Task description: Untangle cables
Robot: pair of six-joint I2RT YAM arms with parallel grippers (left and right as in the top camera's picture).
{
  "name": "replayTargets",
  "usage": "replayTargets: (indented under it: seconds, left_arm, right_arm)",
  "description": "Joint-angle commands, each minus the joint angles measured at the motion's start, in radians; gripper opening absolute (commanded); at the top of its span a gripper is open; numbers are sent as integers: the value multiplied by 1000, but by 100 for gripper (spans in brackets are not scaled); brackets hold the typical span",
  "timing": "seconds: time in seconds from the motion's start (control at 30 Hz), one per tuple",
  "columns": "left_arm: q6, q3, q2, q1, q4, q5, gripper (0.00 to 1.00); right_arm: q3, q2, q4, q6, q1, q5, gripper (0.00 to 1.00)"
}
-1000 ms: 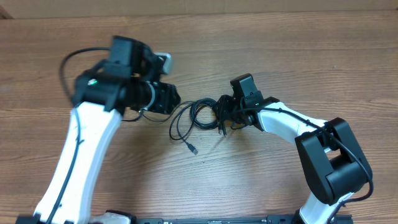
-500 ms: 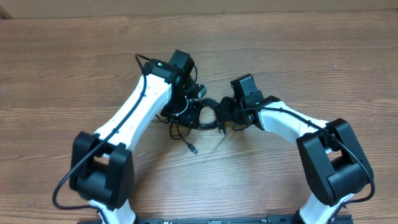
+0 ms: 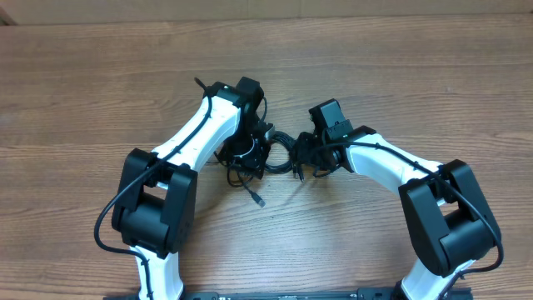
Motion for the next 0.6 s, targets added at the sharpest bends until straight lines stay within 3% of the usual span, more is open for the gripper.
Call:
replayTargets:
  seconds: [0.0,0.17,0.37,0.47,0.57]
  left_arm:
    - [11,-13,12,0,34,19,33]
    - [11,-74,12,1,126,19,29]
    - [8,-92,12,3,230,-7,29]
    - [8,-91,12,3,240,-2,4]
    - [75,-53,1,8,195,81,4]
  right_arm:
    - [-19,51,6,3,10,21,39]
    - [-19,56,-5,3,19,21,23]
    - [-19,56,3,3,38,33,22]
    - [-19,56,31,3,49,33,23]
    - [-19,56,50,7,54,36,24]
